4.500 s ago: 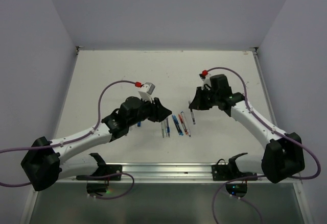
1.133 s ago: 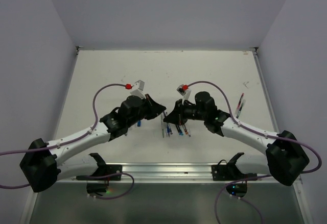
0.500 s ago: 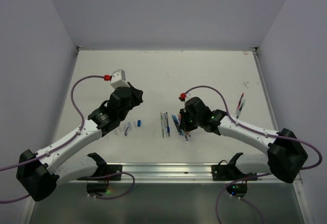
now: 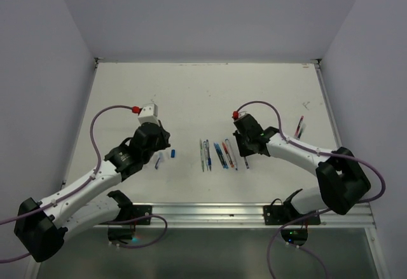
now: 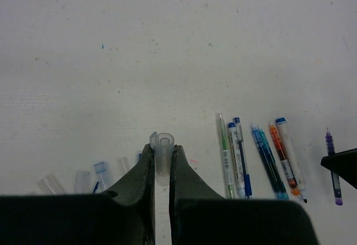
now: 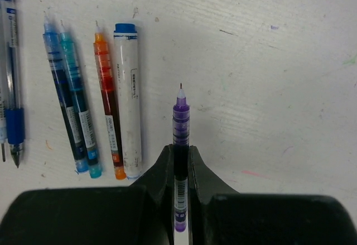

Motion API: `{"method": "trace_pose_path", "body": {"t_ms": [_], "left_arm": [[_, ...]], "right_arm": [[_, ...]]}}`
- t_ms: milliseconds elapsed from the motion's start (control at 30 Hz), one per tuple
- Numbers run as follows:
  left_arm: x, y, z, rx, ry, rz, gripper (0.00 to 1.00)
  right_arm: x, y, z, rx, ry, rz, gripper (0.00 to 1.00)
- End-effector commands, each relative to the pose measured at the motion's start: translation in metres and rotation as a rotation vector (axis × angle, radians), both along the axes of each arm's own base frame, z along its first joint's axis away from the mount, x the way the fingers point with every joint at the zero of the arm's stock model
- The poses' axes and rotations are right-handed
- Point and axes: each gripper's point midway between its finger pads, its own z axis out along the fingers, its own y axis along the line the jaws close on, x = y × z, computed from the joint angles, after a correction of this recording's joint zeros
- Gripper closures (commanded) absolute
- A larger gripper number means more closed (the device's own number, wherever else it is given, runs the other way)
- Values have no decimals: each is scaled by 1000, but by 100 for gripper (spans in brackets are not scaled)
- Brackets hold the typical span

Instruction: Open the pen caps

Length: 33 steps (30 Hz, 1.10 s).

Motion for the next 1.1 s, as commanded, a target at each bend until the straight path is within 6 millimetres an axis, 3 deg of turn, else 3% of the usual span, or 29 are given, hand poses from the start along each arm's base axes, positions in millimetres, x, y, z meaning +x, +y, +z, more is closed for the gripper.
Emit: {"method": "trace_pose_path", "body": {"t_ms": [0,100,333,600,733,867,1067], "left_arm": [[-3,-4,-8,45,22,-66,100],[-5,-30,-13,-13,33,-184,100],[-5,-51,-33,-34,90,-262,100],[-4,-63,-55,-23,148,-311,100],[-5,-65,-68,-7,184,-320,100],[-7,-64,-83,14,224,-320,100],[-8,-63,-99,28,262,-309,100]], "right_arm": [[21,8,2,-3,-39,-7,100],[22,14,-9,10,-16,-7,100],[24,24,-16,41,3,-4,100],[24,29,-16,73,6,-13,93],[25,29,-14,81,1,-22,89],[26,30,-9,84,-7,-24,79],[27,27,-4,83,-25,-31,75]]}}
